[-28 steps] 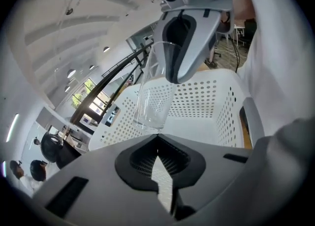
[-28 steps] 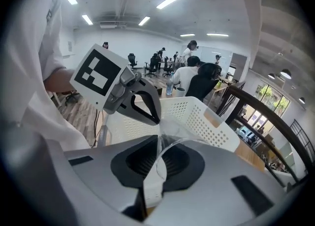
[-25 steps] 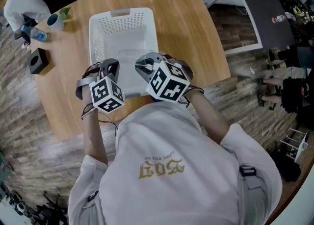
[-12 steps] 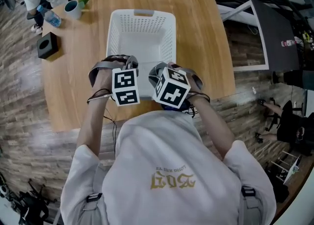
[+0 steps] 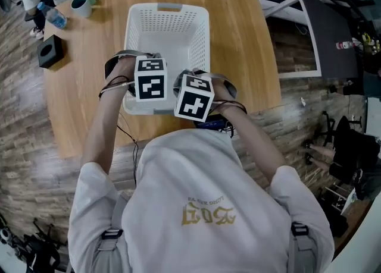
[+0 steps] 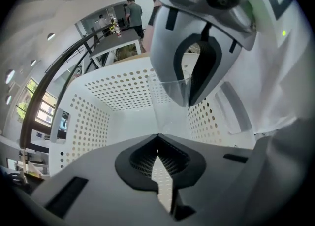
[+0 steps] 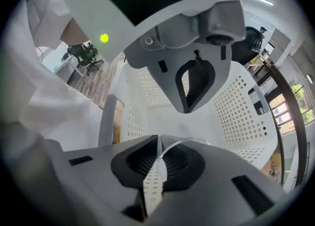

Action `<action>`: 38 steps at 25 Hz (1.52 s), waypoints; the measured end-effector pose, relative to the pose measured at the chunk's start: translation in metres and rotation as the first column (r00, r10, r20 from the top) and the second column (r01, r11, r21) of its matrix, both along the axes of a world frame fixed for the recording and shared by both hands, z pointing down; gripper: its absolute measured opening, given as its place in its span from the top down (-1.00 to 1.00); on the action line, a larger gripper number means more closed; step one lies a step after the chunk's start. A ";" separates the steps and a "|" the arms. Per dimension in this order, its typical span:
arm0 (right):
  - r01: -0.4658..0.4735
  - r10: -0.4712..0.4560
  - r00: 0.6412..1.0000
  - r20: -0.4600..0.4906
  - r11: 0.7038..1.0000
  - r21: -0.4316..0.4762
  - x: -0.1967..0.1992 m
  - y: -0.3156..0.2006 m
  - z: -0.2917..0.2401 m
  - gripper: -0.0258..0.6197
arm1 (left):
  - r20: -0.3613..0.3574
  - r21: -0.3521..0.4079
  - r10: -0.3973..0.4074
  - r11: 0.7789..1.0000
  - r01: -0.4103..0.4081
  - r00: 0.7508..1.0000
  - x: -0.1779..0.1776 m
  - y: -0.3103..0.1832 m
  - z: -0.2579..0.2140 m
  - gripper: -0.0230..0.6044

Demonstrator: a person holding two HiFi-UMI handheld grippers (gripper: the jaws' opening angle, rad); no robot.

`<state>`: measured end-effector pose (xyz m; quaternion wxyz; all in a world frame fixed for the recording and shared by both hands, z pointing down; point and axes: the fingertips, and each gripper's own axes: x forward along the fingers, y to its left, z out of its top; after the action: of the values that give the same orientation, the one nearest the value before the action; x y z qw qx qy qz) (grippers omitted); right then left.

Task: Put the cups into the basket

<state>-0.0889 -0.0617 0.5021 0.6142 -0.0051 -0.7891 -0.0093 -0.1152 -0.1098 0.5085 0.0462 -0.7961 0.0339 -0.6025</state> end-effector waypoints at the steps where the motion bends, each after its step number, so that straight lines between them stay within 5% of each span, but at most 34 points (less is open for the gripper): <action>1: 0.002 -0.002 1.000 -0.006 1.000 -0.004 0.000 0.001 0.002 0.84 | -0.002 -0.023 0.001 1.000 -0.001 1.000 0.000 0.000 0.001 0.91; 6: 0.012 -0.013 0.999 -0.045 1.000 -0.017 0.000 0.002 0.009 0.84 | -0.004 -0.111 -0.002 0.994 0.001 1.000 0.000 -0.002 0.007 0.91; 20: 0.023 -0.030 0.990 -0.136 0.998 -0.053 -0.006 0.001 0.030 0.84 | -0.108 -0.157 -0.040 0.987 0.022 0.993 0.014 -0.033 0.004 0.91; 38: 0.071 -0.082 0.953 -0.293 0.996 -0.047 0.007 -0.002 0.055 0.84 | -0.065 -0.222 -0.028 0.975 0.013 0.997 0.023 -0.053 0.013 0.91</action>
<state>-0.0821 -0.0637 0.5574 0.7240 -0.0479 -0.6879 -0.0182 -0.0922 -0.1631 0.5213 -0.0503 -0.8160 -0.0237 -0.5754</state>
